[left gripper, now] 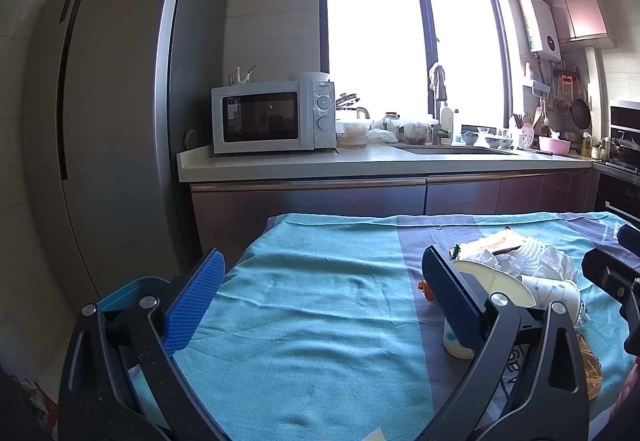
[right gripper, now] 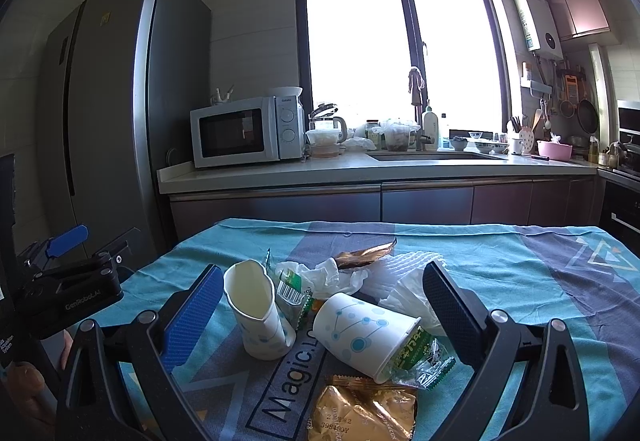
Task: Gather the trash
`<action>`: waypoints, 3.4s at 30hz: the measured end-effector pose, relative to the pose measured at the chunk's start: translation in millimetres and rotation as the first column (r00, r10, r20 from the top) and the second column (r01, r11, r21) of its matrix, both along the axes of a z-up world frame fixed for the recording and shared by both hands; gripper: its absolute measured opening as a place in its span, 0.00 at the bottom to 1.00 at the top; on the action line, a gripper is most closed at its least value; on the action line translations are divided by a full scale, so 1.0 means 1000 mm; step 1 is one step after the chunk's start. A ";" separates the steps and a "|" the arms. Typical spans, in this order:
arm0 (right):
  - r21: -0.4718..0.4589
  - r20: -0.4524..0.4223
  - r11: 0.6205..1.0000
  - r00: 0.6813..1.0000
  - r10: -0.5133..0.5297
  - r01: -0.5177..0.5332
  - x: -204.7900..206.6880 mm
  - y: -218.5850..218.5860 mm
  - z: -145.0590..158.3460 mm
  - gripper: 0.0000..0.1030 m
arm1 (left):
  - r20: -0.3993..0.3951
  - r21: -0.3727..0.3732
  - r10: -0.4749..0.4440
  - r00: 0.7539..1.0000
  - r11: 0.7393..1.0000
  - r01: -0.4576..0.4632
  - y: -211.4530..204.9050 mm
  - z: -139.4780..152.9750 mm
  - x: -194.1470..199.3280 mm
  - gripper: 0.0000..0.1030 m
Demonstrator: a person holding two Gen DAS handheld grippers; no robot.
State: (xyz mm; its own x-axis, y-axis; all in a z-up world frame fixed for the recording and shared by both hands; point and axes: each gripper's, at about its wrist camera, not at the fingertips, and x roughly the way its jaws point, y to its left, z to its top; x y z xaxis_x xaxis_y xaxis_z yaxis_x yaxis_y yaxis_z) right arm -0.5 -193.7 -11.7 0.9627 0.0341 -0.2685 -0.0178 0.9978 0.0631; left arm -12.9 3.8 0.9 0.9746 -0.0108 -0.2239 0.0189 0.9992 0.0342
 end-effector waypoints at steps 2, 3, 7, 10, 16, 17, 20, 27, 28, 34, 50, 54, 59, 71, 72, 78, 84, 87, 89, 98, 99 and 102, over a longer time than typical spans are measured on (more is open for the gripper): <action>0.001 0.001 1.000 1.000 -0.001 0.001 0.001 -0.001 0.000 0.94 | -0.002 -0.001 -0.002 1.000 1.000 0.002 0.000 0.000 0.000 0.95; 0.002 0.001 1.000 1.000 -0.001 0.001 0.000 -0.001 0.000 0.94 | -0.001 -0.002 -0.003 1.000 1.000 0.003 0.000 0.000 0.000 0.95; 0.002 0.001 1.000 1.000 -0.001 0.001 0.000 -0.001 -0.001 0.94 | 0.002 -0.003 -0.005 1.000 1.000 0.005 0.000 0.000 -0.001 0.95; 0.006 0.000 1.000 1.000 0.000 0.000 0.000 -0.002 0.000 0.94 | 0.004 -0.003 -0.006 1.000 1.000 0.006 0.000 0.000 -0.001 0.95; 0.007 0.000 1.000 1.000 0.000 0.000 0.000 -0.002 -0.001 0.94 | 0.006 -0.006 -0.004 1.000 1.000 0.004 0.001 0.000 -0.002 0.95; 0.008 0.000 1.000 1.000 0.001 -0.001 0.000 -0.002 -0.001 0.94 | 0.006 -0.005 -0.003 1.000 1.000 0.003 0.000 0.000 -0.003 0.95; 0.008 0.000 1.000 1.000 0.001 -0.001 0.000 -0.002 -0.001 0.94 | 0.007 -0.005 -0.006 1.000 1.000 0.006 0.000 0.000 -0.003 0.95; 0.010 -0.001 1.000 1.000 0.001 -0.001 0.001 -0.003 -0.001 0.94 | 0.007 -0.002 -0.012 1.000 1.000 0.012 -0.002 -0.001 -0.004 0.95; 0.011 -0.002 1.000 1.000 0.001 -0.001 0.001 -0.003 -0.001 0.94 | 0.008 -0.001 -0.015 1.000 1.000 0.015 -0.003 -0.001 -0.004 0.95; 0.020 -0.011 1.000 1.000 0.004 -0.004 0.003 -0.005 -0.003 0.94 | 0.000 0.002 -0.036 0.999 0.999 0.036 -0.007 -0.003 -0.005 0.95; 0.100 -0.105 0.995 0.995 -0.005 0.015 0.000 -0.041 -0.019 0.94 | -0.089 0.030 -0.191 0.978 0.981 0.194 -0.035 -0.017 0.004 0.95; 0.121 -0.169 0.993 0.986 0.010 0.011 -0.012 -0.054 -0.031 0.94 | -0.131 0.030 -0.246 0.960 0.967 0.251 -0.045 -0.026 0.008 0.95; 0.216 -0.264 0.976 0.963 0.056 0.002 -0.024 -0.069 -0.054 0.87 | -0.177 0.038 -0.313 0.933 0.945 0.324 -0.062 -0.036 0.013 0.95; 0.307 -0.360 0.949 0.913 0.190 -0.077 -0.022 -0.061 -0.079 0.66 | -0.334 0.000 -0.397 0.855 0.907 0.422 -0.102 -0.056 0.053 0.88; 0.312 -0.363 0.946 0.910 0.199 -0.083 -0.021 -0.060 -0.079 0.65 | -0.343 -0.006 -0.398 0.851 0.907 0.422 -0.103 -0.057 0.056 0.85; 0.325 -0.368 0.939 0.899 0.235 -0.112 -0.021 -0.056 -0.083 0.49 | -0.364 -0.056 -0.423 0.830 0.899 0.434 -0.102 -0.060 0.066 0.53; 0.341 -0.377 0.929 0.884 0.278 -0.147 -0.018 -0.050 -0.084 0.27 | -0.381 -0.089 -0.418 0.825 0.904 0.417 -0.095 -0.063 0.069 0.32; 0.341 -0.379 0.926 0.877 0.294 -0.163 -0.016 -0.047 -0.084 0.14 | -0.373 -0.093 -0.408 0.833 0.910 0.404 -0.088 -0.063 0.067 0.28; 0.340 -0.377 0.925 0.876 0.300 -0.170 -0.015 -0.044 -0.084 0.11 | -0.365 -0.094 -0.400 0.841 0.914 0.394 -0.082 -0.060 0.066 0.23; 0.345 -0.351 0.915 0.875 0.333 -0.209 -0.010 -0.031 -0.081 0.02 | -0.357 -0.119 -0.389 0.849 0.921 0.371 -0.054 -0.057 0.066 0.01; 0.343 -0.354 0.916 0.874 0.333 -0.209 -0.010 -0.030 -0.081 0.02 | -0.354 -0.115 -0.387 0.851 0.921 0.371 -0.053 -0.057 0.065 0.01; 0.353 -0.359 0.914 0.873 0.329 -0.199 -0.010 -0.031 -0.081 0.03 | -0.359 -0.116 -0.396 0.845 0.917 0.381 -0.051 -0.058 0.065 0.18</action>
